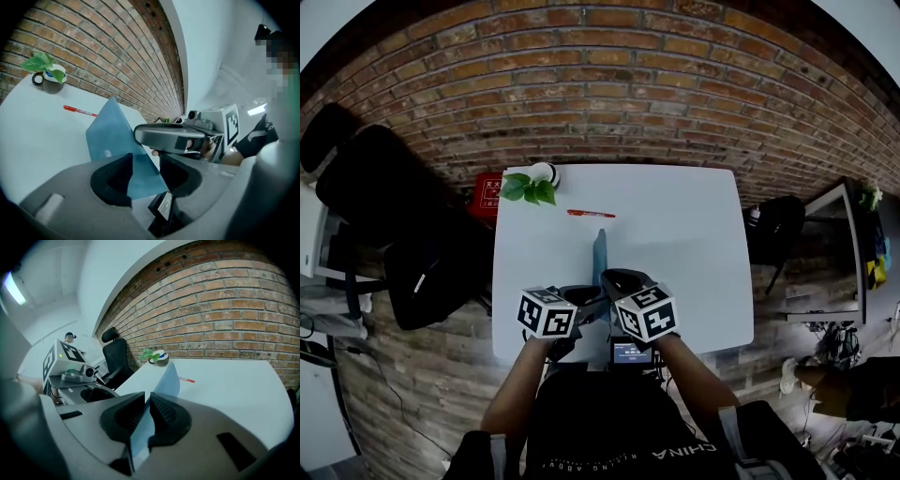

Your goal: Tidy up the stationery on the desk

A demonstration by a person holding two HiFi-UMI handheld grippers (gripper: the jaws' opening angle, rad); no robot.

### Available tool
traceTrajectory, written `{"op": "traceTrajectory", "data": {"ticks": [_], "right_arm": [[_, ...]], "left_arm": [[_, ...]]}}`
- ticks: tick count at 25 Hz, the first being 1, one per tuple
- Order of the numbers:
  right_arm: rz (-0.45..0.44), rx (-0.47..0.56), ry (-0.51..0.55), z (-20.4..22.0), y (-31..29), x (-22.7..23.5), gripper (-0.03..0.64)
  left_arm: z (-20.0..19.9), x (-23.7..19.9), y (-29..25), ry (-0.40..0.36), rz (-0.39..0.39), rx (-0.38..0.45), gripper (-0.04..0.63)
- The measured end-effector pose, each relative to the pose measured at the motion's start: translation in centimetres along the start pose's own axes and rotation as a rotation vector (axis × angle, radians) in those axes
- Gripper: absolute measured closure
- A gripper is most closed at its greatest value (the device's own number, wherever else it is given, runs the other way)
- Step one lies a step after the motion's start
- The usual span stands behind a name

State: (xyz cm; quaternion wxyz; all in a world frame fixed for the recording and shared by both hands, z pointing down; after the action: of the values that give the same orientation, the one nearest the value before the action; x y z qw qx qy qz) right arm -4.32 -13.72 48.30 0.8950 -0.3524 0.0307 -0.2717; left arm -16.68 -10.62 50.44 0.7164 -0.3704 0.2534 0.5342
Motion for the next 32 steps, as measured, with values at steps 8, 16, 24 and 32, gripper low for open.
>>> {"op": "traceTrajectory", "data": {"ticks": [8,16,24,32], "right_arm": [[-0.022,-0.001,0.004,-0.3,-0.4,-0.7,0.577],[-0.043,0.003,-0.012,0.2,-0.7,-0.7,0.578],[-0.044,0.012,-0.033,0.4,-1.0,-0.4,0.596],[0.015,-0.017,-0.092,2.0,-1.1,1.4,0.607]], "left_arm": [[-0.1,-0.1,-0.7,0.067,-0.097,-0.045,0.416],[1.0,-0.7,-0.3,0.19,-0.061,0.054,0.47],[2.0,-1.4,0.5,0.284,-0.03,0.181,0.517],[2.3,-1.6,0.8,0.313,0.003,0.242,0.52]]}}
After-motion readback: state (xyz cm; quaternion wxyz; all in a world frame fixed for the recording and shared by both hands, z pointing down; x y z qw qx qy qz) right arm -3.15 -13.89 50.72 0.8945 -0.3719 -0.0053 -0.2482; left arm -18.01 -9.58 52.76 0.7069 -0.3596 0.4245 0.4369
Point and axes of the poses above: the fingertips, and each gripper's own axes: y backward along the fingers, x to its right, z out of its underside, the point moved 9 cm from there along y, backward along the fingers, and after that the axes turned 15 degrees about z, right-handed, at the moved point
